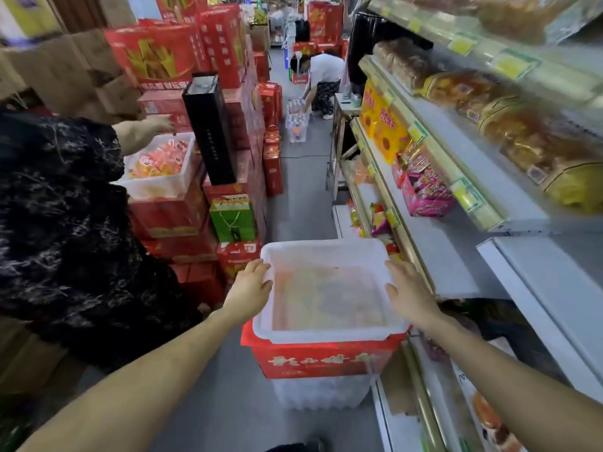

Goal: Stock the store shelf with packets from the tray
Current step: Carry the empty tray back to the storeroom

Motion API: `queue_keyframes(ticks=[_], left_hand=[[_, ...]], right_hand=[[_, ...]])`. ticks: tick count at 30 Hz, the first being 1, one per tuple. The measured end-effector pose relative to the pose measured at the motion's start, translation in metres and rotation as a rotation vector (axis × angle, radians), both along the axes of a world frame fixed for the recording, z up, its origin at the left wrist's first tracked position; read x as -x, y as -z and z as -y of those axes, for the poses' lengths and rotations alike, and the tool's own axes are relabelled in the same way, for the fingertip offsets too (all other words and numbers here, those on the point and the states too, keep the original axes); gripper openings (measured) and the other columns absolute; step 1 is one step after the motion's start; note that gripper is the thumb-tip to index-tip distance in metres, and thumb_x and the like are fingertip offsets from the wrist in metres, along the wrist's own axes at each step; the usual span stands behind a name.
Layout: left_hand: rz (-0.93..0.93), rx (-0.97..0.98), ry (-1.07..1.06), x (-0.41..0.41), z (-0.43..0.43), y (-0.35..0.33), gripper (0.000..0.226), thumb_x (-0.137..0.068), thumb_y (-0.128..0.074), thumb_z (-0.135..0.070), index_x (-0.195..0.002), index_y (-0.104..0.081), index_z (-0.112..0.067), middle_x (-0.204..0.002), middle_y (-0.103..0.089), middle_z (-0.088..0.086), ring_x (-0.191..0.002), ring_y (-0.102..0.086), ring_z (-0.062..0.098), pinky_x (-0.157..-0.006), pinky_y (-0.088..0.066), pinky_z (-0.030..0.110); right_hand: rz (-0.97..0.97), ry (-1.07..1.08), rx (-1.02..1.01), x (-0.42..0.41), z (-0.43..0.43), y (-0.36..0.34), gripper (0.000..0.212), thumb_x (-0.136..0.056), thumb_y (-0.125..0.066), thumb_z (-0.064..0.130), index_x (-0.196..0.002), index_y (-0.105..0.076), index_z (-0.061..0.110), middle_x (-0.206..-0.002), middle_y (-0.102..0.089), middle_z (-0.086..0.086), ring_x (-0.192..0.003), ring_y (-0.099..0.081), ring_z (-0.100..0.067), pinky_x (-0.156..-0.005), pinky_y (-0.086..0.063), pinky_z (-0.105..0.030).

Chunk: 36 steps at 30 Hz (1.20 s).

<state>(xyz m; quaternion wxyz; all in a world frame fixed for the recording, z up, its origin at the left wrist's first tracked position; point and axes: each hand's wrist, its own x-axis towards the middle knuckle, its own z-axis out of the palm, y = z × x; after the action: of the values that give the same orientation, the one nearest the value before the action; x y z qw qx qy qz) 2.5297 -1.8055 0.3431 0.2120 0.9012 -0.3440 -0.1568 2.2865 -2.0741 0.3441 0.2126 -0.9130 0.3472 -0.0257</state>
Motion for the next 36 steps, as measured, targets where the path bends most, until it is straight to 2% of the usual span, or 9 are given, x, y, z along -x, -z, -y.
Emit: queue_keyframes(ticks=[6, 9, 13, 16, 21, 24, 28, 31, 36], left_hand=[[-0.005, 0.049, -0.041, 0.006, 0.014, 0.028, 0.067, -0.091, -0.049, 0.008, -0.156, -0.04, -0.008, -0.17, -0.021, 0.011, -0.146, -0.03, 0.042, -0.119, -0.027, 0.044], [-0.013, 0.113, -0.109, 0.014, 0.011, 0.036, 0.08, -0.08, -0.04, 0.019, -0.155, -0.041, -0.008, -0.171, -0.021, 0.007, -0.139, -0.031, 0.04, -0.116, -0.032, 0.044], [-0.05, 0.203, -0.194, 0.018, 0.008, 0.039, 0.084, -0.079, -0.033, 0.021, -0.154, -0.048, -0.014, -0.171, -0.025, -0.004, -0.124, -0.036, 0.029, -0.108, -0.029, 0.028], [-0.076, 0.242, -0.197, 0.007, 0.01, 0.029, 0.085, -0.078, -0.033, 0.021, -0.153, -0.049, -0.015, -0.17, -0.027, -0.007, -0.123, -0.037, 0.028, -0.113, -0.031, 0.032], [-0.066, 0.301, -0.158, -0.035, 0.03, -0.008, 0.085, -0.078, -0.036, 0.022, -0.153, -0.05, -0.014, -0.169, -0.031, -0.008, -0.14, -0.036, 0.03, -0.115, -0.022, 0.026], [-0.048, 0.397, -0.116, -0.068, 0.043, -0.038, 0.084, -0.076, -0.04, 0.023, -0.152, -0.053, -0.012, -0.165, -0.038, -0.002, -0.15, -0.037, 0.026, -0.124, -0.025, 0.031], [-0.052, 0.451, -0.101, -0.096, 0.048, -0.076, 0.081, -0.08, -0.044, 0.02, -0.151, -0.054, -0.016, -0.162, -0.042, -0.008, -0.149, -0.038, 0.017, -0.115, -0.029, 0.019], [-0.033, 0.474, -0.062, -0.093, 0.043, -0.096, 0.081, -0.08, -0.045, 0.02, -0.151, -0.054, -0.018, -0.161, -0.043, -0.007, -0.149, -0.039, 0.018, -0.114, -0.025, 0.019], [-0.023, 0.534, 0.057, -0.061, 0.038, -0.127, 0.082, -0.08, -0.049, 0.019, -0.151, -0.055, -0.023, -0.16, -0.044, -0.014, -0.143, -0.044, 0.01, -0.111, -0.03, 0.016]], right_hand=[[0.046, 0.022, -0.053, -0.014, 0.006, 0.016, 0.055, -0.103, -0.052, 0.008, -0.157, -0.039, 0.008, -0.159, -0.033, -0.016, -0.142, -0.042, -0.034, -0.116, -0.038, -0.045], [0.105, 0.071, -0.052, -0.02, 0.0, 0.023, 0.056, -0.1, -0.051, -0.002, -0.154, -0.043, 0.006, -0.157, -0.035, -0.02, -0.137, -0.046, -0.037, -0.112, -0.042, -0.042], [0.208, 0.148, -0.081, -0.022, 0.0, 0.031, 0.059, -0.096, -0.051, -0.007, -0.153, -0.047, 0.008, -0.147, -0.046, -0.022, -0.133, -0.05, -0.04, -0.111, -0.043, -0.045], [0.215, 0.196, -0.066, -0.031, 0.004, 0.027, 0.063, -0.095, -0.054, -0.005, -0.156, -0.043, 0.008, -0.145, -0.048, -0.023, -0.132, -0.05, -0.041, -0.11, -0.043, -0.045], [0.227, 0.235, -0.008, -0.058, 0.015, -0.008, 0.061, -0.098, -0.05, 0.001, -0.158, -0.04, 0.011, -0.147, -0.045, -0.018, -0.132, -0.048, -0.036, -0.103, -0.041, -0.035], [0.259, 0.251, -0.006, -0.078, 0.019, -0.04, 0.061, -0.097, -0.049, -0.002, -0.157, -0.041, 0.008, -0.143, -0.046, -0.02, -0.131, -0.049, -0.038, -0.108, -0.04, -0.039], [0.299, 0.283, 0.017, -0.09, 0.016, -0.083, 0.063, -0.097, -0.046, -0.002, -0.158, -0.039, 0.01, -0.15, -0.042, -0.018, -0.135, -0.047, -0.036, -0.108, -0.043, -0.043], [0.346, 0.295, 0.024, -0.078, 0.009, -0.11, 0.062, -0.096, -0.046, -0.001, -0.157, -0.042, 0.012, -0.155, -0.041, -0.016, -0.141, -0.042, -0.033, -0.111, -0.04, -0.041], [0.367, 0.375, 0.1, -0.015, -0.016, -0.142, 0.059, -0.091, -0.048, 0.001, -0.149, -0.052, 0.016, -0.138, -0.052, -0.016, -0.129, -0.049, -0.034, -0.098, -0.045, -0.038]])
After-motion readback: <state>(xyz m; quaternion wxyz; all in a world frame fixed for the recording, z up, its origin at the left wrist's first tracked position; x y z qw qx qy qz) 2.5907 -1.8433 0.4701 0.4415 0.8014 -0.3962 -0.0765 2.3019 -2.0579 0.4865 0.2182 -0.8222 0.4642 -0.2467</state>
